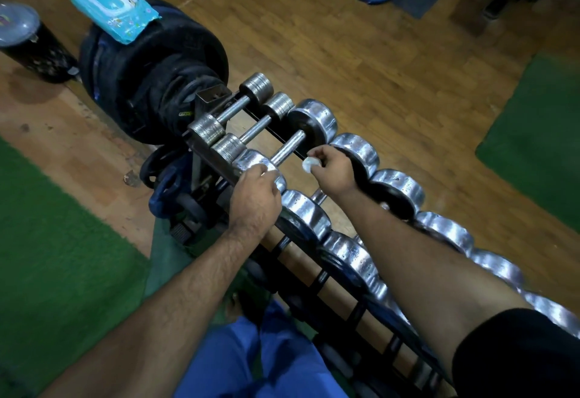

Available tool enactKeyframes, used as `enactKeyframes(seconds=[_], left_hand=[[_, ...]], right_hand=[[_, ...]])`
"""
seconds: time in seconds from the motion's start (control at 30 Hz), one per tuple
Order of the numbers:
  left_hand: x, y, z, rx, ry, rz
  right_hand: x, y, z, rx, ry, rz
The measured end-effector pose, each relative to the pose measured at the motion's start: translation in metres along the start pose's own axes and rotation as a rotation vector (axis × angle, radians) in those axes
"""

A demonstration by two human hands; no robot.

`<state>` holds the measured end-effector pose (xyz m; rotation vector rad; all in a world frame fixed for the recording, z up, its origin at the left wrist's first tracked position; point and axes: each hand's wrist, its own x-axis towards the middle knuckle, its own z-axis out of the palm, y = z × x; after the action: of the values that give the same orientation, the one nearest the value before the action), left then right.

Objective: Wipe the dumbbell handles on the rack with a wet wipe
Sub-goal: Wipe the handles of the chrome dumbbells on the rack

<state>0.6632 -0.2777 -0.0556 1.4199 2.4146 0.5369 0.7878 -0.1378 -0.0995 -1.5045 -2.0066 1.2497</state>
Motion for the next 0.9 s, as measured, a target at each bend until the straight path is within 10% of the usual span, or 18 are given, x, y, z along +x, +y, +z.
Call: enactKeyframes(seconds=[0.27, 0.7, 0.9], left_hand=[[-0.024, 0.006, 0.013, -0.094, -0.081, 0.089], [-0.037, 0.022, 0.051, -0.095, -0.119, 0.064], [-0.044, 0.038, 0.051, -0.052, -0.080, -0.013]], right_hand=[[-0.036, 0.012, -0.014, 0.096, 0.043, 0.155], [-0.041, 0.035, -0.015, -0.746, -0.157, -0.420], [-0.049, 0.045, -0.030, -0.641, -0.301, -0.685]])
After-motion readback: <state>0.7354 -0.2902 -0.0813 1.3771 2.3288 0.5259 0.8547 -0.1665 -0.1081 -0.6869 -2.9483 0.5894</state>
